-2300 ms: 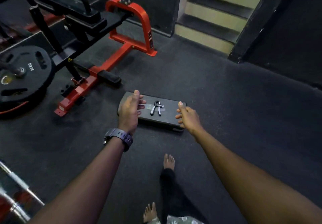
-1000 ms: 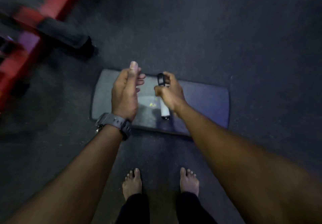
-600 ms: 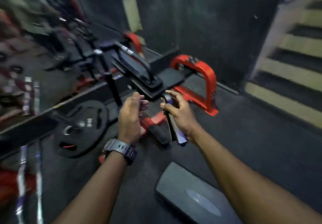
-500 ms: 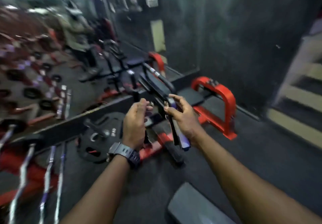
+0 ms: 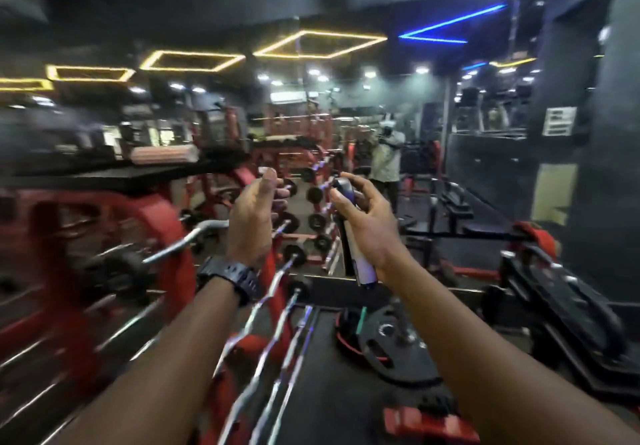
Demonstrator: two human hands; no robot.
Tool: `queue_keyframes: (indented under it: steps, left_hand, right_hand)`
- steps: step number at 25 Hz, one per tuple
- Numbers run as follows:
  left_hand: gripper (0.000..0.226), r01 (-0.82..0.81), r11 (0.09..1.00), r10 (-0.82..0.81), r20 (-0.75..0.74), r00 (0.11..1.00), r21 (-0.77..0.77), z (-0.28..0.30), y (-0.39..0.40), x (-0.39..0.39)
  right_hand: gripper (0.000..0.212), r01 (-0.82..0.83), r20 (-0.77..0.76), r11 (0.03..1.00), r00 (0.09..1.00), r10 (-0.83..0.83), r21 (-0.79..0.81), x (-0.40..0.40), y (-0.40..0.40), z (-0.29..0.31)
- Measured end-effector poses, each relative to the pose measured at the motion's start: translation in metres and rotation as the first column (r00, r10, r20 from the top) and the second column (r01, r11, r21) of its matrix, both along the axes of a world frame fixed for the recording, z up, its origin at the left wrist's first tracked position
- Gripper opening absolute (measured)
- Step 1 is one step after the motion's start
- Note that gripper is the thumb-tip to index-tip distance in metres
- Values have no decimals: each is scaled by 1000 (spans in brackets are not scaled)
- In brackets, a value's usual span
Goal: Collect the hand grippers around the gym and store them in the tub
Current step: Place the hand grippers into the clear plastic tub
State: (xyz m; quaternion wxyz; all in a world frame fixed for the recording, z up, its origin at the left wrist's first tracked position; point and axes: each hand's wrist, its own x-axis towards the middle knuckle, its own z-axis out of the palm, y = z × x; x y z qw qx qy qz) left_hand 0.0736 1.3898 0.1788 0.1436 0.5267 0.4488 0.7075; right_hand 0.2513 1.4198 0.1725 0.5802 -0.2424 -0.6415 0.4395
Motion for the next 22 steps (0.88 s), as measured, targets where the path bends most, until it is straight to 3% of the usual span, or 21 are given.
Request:
queue_keyframes:
  steps: [4, 9, 13, 16, 19, 22]
  left_hand:
    - [56, -288, 958, 288, -49, 956, 11, 9, -91, -126]
    - [58, -645, 765, 645, -20, 764, 7, 7, -239, -249]
    - [49, -863, 505, 863, 17, 505, -18, -3, -378, -292]
    - [44, -956, 289, 955, 77, 285, -47, -8, -472, -290]
    - [37, -986, 159, 983, 97, 154, -50, -15, -537, -270]
    - [45, -996, 20, 997, 80, 13, -88, -22, -600, -258]
  right_hand:
    - [34, -250, -24, 966, 967, 252, 58, -151, -49, 14]
    - [37, -589, 29, 803, 808, 589, 95, -316, -139, 20]
    - [49, -822, 60, 562, 568, 821, 90, -414, -240, 12]
    - [38, -931, 83, 357, 363, 928, 79, -458, -316, -2]
    - [34, -980, 88, 197, 200, 976, 40, -482, -382, -19]
    - [33, -998, 100, 63, 61, 993, -9, -505, -447, -34]
